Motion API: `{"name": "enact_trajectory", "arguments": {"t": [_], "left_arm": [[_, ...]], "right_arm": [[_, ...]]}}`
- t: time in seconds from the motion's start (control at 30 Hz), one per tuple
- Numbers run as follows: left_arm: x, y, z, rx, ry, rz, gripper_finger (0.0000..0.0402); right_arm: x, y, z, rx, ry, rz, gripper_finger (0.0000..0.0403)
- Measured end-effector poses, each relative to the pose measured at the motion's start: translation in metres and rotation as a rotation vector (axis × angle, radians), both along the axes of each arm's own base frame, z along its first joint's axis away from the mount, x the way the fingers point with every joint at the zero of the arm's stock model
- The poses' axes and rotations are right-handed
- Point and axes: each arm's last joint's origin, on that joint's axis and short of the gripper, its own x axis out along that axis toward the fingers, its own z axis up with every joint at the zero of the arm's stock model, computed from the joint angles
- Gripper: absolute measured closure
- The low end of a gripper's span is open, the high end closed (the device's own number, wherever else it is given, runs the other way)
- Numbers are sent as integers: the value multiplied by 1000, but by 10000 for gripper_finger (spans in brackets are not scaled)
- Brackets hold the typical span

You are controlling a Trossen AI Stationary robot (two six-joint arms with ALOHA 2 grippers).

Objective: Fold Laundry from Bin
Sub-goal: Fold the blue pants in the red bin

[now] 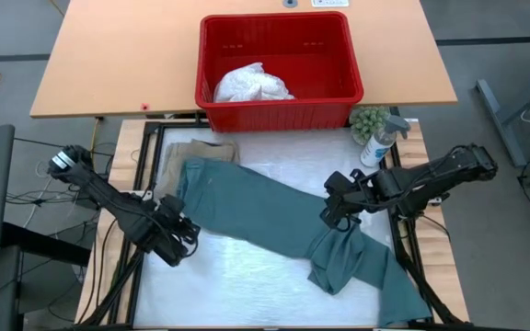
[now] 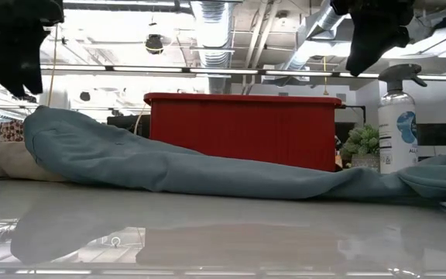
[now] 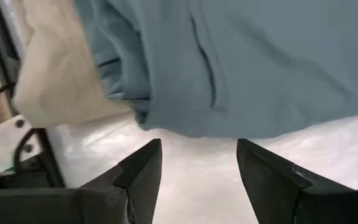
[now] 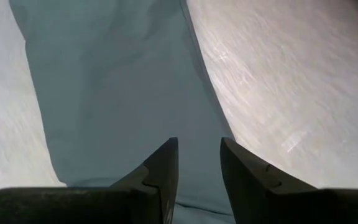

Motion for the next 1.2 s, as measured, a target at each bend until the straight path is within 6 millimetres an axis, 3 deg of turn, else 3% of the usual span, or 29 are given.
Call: {"name": "enact_trajectory", "arguments": {"t": [0.37,0.63,0.8,1.0,1.2], "left_arm": [[5,-9,-26,131,213,4,205],[7,-8,-38,170,115,-28,211],[-4,0,-46,125,124,-3,263],[-12,7,-38,105,75,-9,382],[-18,17,-25,72,21,17,400]], "right_arm": [[0,-1,0,-1,2,-3,259],[-1,-1,0,-4,12,-2,259],[-1,-1,0,-4,12,0,259],[-1,0,0,-4,12,1,259],[-1,0,0,-4,12,1,259]]}}
